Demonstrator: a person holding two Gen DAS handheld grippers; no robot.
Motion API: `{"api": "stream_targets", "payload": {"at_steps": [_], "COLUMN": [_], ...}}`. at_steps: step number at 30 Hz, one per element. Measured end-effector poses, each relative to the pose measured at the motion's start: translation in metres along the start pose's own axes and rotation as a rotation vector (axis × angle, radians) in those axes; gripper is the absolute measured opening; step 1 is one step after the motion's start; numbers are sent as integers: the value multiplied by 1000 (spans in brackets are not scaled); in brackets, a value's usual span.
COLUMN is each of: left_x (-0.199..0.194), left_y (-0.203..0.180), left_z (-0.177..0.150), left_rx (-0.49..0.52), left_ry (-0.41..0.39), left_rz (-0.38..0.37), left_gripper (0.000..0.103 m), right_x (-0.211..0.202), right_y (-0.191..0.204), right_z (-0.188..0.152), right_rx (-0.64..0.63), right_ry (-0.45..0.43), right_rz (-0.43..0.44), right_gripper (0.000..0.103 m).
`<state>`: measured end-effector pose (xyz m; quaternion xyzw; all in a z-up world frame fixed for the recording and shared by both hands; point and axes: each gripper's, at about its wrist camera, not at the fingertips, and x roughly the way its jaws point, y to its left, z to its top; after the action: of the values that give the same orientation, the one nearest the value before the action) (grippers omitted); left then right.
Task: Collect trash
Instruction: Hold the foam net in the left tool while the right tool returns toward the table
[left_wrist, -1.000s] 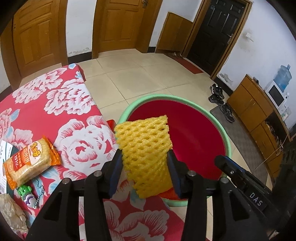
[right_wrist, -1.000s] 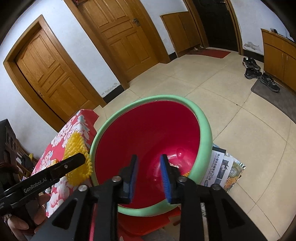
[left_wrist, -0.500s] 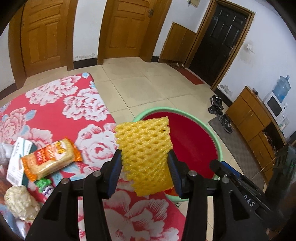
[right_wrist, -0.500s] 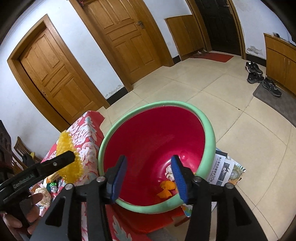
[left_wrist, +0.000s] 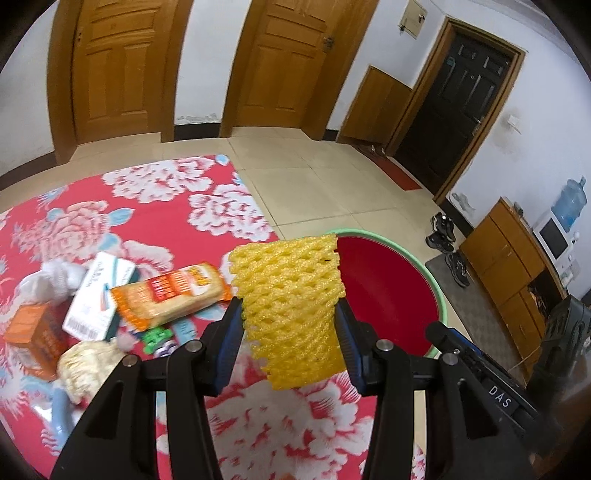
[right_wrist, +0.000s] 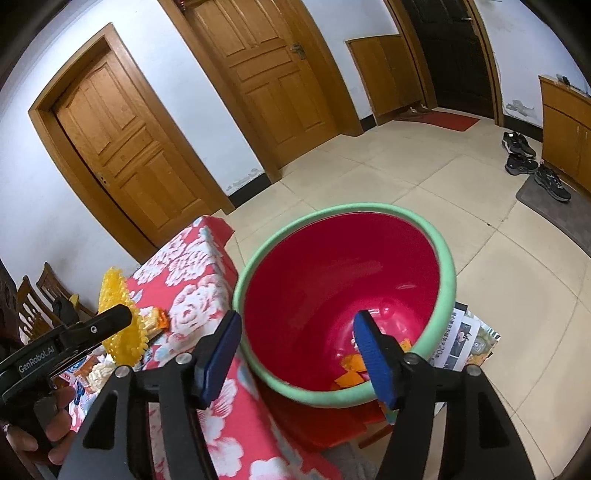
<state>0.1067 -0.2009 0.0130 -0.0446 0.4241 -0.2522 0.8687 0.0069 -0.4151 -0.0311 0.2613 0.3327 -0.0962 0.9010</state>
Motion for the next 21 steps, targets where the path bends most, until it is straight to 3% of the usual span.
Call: {"api": "stream_targets", "payload": {"at_steps": [15,21], "left_x": [-50,-60], "left_y": [56,87], "left_z": [-18,-25], "left_rx": [-73,-120], "left_ry": [-43,-52], "left_rz": [31,85], "left_gripper": [49,49], "right_x": [-4,-1], "right_y": [62,81], "right_z": [-19,-27], "right_rx": [-87,-114], "right_ry": [36,56], "right_rz": [84,109], "right_gripper": [79,81]}}
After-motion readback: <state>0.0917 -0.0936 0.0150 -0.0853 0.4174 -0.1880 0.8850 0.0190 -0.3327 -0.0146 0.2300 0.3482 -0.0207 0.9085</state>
